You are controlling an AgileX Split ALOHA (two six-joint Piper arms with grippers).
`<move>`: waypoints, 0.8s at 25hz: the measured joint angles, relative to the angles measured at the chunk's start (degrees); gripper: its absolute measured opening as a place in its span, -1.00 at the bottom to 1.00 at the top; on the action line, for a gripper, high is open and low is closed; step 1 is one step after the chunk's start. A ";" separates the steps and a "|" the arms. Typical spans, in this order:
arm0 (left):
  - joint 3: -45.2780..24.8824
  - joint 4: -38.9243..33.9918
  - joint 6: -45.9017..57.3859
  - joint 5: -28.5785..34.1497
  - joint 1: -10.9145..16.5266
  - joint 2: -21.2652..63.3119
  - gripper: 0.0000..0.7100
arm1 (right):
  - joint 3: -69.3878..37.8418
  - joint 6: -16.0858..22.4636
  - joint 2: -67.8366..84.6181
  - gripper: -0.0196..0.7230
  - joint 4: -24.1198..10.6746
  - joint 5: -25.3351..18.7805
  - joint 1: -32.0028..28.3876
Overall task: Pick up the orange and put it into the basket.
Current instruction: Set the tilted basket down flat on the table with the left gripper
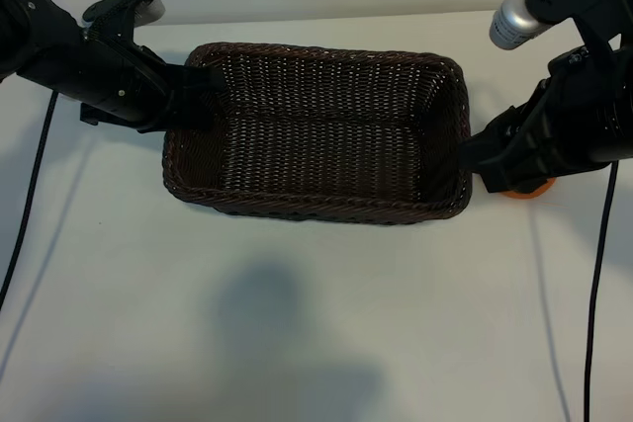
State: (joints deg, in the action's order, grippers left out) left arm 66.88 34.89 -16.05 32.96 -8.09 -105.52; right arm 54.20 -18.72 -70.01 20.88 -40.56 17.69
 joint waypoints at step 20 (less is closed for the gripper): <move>-0.17 0.85 0.42 -2.14 0.00 -2.39 -0.57 | 0.00 0.00 0.00 0.66 0.00 -1.14 0.00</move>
State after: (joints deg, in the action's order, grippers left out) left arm 66.71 35.74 -15.63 30.82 -8.09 -107.92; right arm 54.20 -18.72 -70.01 20.88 -41.70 17.69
